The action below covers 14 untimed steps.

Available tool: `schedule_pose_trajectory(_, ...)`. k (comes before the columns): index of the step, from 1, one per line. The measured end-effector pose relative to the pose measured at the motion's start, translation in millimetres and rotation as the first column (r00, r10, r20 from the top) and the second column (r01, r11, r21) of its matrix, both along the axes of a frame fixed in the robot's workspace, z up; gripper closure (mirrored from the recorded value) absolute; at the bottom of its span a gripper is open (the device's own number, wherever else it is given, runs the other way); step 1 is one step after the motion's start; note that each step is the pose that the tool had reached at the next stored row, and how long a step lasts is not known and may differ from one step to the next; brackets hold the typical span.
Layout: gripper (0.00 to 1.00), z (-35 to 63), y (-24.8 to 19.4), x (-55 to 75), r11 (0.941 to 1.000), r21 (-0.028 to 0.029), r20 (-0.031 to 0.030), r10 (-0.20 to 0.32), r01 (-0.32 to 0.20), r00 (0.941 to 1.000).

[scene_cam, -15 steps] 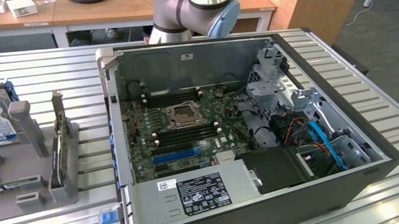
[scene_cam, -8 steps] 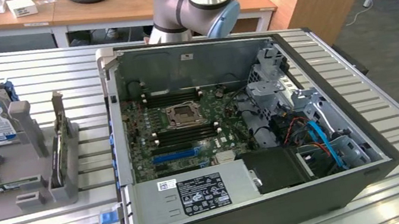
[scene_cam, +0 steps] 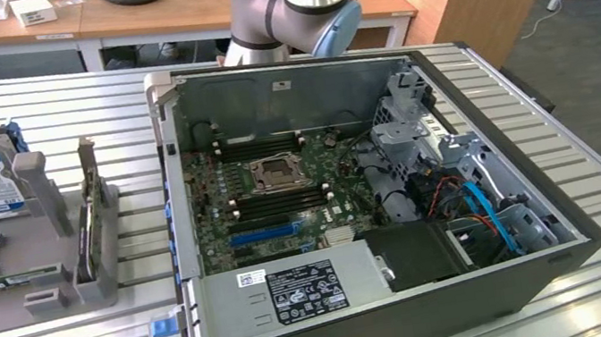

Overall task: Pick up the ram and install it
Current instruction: 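Pick up the ram and move it above insertion slot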

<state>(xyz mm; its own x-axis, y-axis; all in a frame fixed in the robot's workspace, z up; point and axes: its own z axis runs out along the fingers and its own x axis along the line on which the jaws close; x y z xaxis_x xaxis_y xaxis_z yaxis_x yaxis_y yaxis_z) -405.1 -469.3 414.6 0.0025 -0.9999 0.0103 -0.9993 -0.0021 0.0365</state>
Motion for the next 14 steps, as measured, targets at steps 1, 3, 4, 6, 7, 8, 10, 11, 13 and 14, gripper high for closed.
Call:
schedule_pose_trajectory(1,0.89,0.0,0.0,0.0,1.0000,0.0000,-0.0001,0.000,0.000,1.0000)
schedule_pose_trajectory(3,0.89,0.3,-0.1,0.9,1.0000,-0.0003,-0.0004,0.000,0.000,1.0000)
schedule_pose_trajectory(4,0.89,0.2,-0.1,1.7,1.0000,-0.0002,-0.0003,0.000,0.000,1.0000)
schedule_pose_trajectory(6,0.89,0.1,0.0,4.3,1.0000,-0.0001,-0.0001,0.000,0.000,1.0000)
schedule_pose_trajectory(7,0.89,0.1,0.0,6.0,1.0000,-0.0001,-0.0001,0.000,0.000,1.0000)
schedule_pose_trajectory(8,0.89,0.0,0.0,7.6,1.0000,0.0000,0.0000,0.000,0.000,1.0000)
schedule_pose_trajectory(10,0.89,0.0,0.0,11.0,1.0000,0.0000,-0.0001,0.000,0.000,1.0000)
schedule_pose_trajectory(11,0.89,0.1,0.0,12.7,1.0000,0.0000,-0.0002,0.000,0.000,1.0000)
schedule_pose_trajectory(13,0.89,0.0,0.0,16.2,1.0000,-0.0001,-0.0002,0.000,0.000,1.0000)
schedule_pose_trajectory(14,0.89,0.1,0.0,17.8,1.0000,-0.0001,-0.0003,0.000,0.000,1.0000)
